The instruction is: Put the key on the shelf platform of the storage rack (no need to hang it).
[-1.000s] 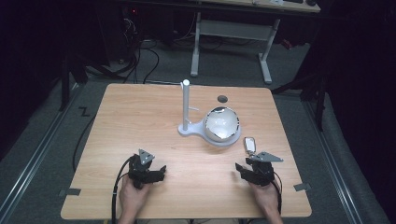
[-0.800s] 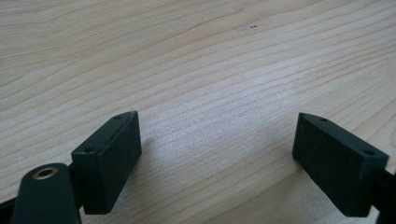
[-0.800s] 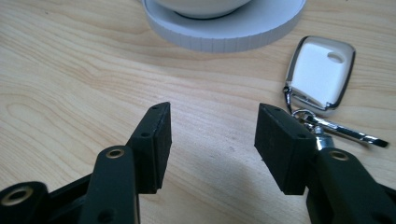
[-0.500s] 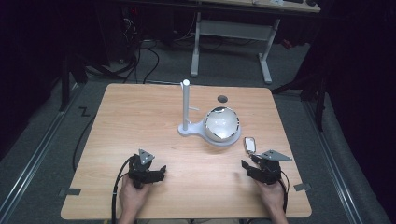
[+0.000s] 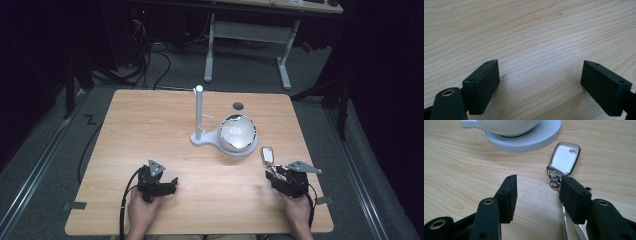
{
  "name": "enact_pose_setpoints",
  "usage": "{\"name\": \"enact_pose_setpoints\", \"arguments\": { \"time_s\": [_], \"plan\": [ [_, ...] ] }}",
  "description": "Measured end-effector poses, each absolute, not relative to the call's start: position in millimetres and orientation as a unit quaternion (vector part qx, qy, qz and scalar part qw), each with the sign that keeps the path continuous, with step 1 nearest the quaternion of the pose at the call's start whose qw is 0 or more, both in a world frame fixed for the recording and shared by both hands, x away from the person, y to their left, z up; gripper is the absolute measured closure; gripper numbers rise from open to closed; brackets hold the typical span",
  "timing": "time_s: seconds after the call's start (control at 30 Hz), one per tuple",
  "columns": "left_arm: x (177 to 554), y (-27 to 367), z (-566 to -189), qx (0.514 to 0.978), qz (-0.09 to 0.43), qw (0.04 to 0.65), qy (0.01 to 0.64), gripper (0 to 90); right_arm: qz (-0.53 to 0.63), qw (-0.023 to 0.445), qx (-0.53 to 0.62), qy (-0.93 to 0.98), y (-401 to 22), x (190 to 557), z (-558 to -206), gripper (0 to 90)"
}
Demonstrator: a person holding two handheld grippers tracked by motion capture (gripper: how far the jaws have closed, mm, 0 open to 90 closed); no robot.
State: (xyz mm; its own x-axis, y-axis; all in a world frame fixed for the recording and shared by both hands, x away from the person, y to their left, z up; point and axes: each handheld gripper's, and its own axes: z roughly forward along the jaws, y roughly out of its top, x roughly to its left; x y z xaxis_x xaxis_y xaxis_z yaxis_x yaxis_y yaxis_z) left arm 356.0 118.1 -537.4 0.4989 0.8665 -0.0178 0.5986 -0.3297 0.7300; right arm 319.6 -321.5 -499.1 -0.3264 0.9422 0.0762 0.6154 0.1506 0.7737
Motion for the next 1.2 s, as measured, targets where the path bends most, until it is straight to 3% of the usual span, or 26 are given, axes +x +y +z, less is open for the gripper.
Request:
{"name": "enact_pose_setpoints", "arguments": {
  "time_s": [0.73,1.2],
  "plan": [
    [356.0,118.1,-537.4,0.793,0.192,0.348,0.462,15.9,0.329,0.23,0.562,0.723,-340.1,327.3,-517.3,56.4],
    [356.0,118.1,-537.4,0.793,0.192,0.348,0.462,15.9,0.304,0.241,0.556,0.735,-335.7,337.8,-526.1,72.2]
  ]
}}
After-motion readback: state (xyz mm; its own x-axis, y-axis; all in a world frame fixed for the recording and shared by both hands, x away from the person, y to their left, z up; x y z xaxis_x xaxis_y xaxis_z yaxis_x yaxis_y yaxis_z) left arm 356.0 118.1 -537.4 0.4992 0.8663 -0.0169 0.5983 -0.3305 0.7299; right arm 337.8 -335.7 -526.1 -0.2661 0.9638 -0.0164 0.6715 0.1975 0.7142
